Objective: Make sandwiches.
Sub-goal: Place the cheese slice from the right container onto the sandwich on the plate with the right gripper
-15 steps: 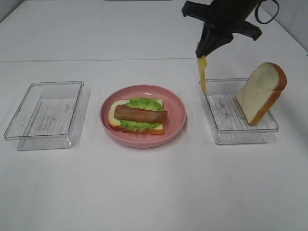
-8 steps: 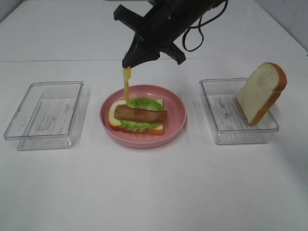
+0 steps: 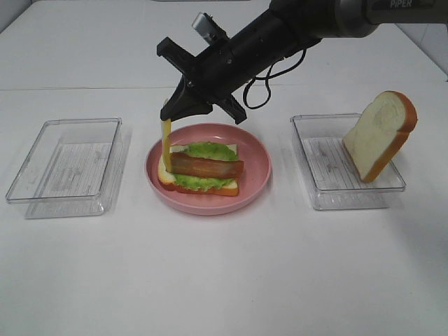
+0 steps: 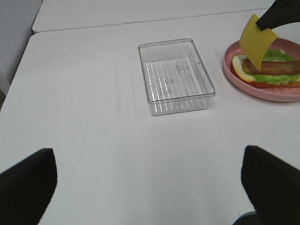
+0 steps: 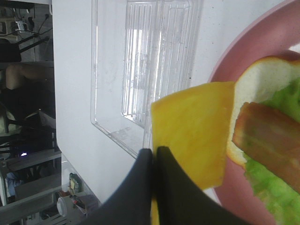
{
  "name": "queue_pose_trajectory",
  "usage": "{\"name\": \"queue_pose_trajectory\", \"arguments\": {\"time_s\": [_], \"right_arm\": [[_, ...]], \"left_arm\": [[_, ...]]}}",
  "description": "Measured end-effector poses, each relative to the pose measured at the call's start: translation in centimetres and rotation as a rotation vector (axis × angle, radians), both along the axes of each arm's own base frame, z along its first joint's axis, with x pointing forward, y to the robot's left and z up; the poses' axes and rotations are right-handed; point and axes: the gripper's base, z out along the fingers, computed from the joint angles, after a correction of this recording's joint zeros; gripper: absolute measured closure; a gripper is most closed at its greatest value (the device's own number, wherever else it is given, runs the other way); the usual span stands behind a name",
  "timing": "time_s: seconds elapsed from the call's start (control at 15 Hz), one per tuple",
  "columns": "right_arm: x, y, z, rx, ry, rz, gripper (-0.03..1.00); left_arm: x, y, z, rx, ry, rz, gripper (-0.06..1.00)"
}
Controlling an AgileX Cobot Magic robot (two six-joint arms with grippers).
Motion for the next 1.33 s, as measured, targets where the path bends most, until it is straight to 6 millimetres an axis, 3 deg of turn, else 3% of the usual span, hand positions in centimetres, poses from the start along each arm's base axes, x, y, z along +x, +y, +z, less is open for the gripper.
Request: {"name": "queue_pose_trajectory", "arguments": {"time_s": [0.47,1.0,1.33], "right_arm": [[0.1,-0.4,-0.6,-0.062,-0.026,0.004,0.94],[-0.9,-1.2,-3.3,-0.140,0.013,-0.002,0.94],[-0.4,-2.6,-4.3,-0.320,-0.095,0.051,0.94]], "left_arm": [[0.0,0.0,0.0,0.002,0.000,0.001,-0.05],[0.0,0.0,0.0,0.002,0.000,0.002,-0.05],[0.0,0.0,0.0,0.002,0.000,0.001,-0.05]]}}
